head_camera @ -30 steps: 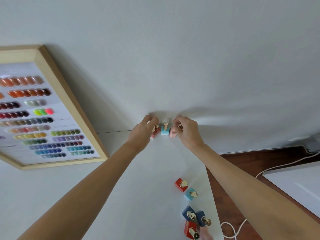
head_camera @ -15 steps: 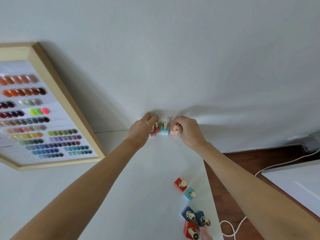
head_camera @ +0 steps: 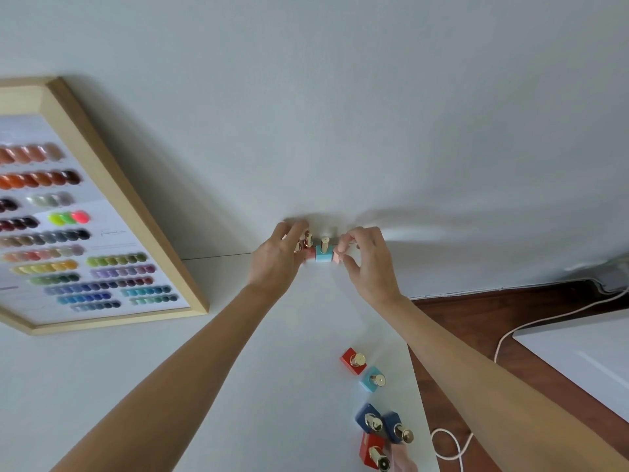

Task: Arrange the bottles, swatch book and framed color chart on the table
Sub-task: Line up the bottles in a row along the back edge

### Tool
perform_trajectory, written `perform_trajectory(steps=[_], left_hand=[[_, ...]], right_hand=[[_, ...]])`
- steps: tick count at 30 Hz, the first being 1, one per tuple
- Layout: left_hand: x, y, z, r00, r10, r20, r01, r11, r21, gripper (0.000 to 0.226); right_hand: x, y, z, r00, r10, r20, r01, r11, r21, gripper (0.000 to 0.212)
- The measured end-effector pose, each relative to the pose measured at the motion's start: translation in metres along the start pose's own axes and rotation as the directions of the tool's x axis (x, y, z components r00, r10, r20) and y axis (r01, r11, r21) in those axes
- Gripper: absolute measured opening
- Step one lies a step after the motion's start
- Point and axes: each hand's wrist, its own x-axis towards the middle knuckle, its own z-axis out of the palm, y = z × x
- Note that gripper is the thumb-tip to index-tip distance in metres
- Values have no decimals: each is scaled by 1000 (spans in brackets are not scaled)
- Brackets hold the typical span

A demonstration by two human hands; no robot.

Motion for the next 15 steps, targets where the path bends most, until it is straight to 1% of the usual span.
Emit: perform_trajectory(steps=[2, 5, 9, 11, 15], left_hand=[[3, 2, -2, 1000, 23, -9, -23, 1000, 14, 30], [8, 6, -4, 999, 33, 13, -33, 999, 3, 18], [12, 11, -8, 998, 10, 60, -9, 1000, -21, 7], [14, 15, -9, 997, -26, 78, 29, 999, -36, 7], [16, 18, -11, 987, -148, 69, 152, 987, -52, 15]], right_hand=[[3, -3, 0, 1000, 25, 6, -25, 1000, -3, 22], [11, -9, 1, 999, 44, 15, -43, 999, -24, 26], [19, -16, 5, 997, 40, 65, -33, 994, -100, 23], [22, -18, 7, 998, 32, 59, -24, 991, -134, 18], [27, -19, 12, 999, 24, 47, -13, 976, -217, 12]])
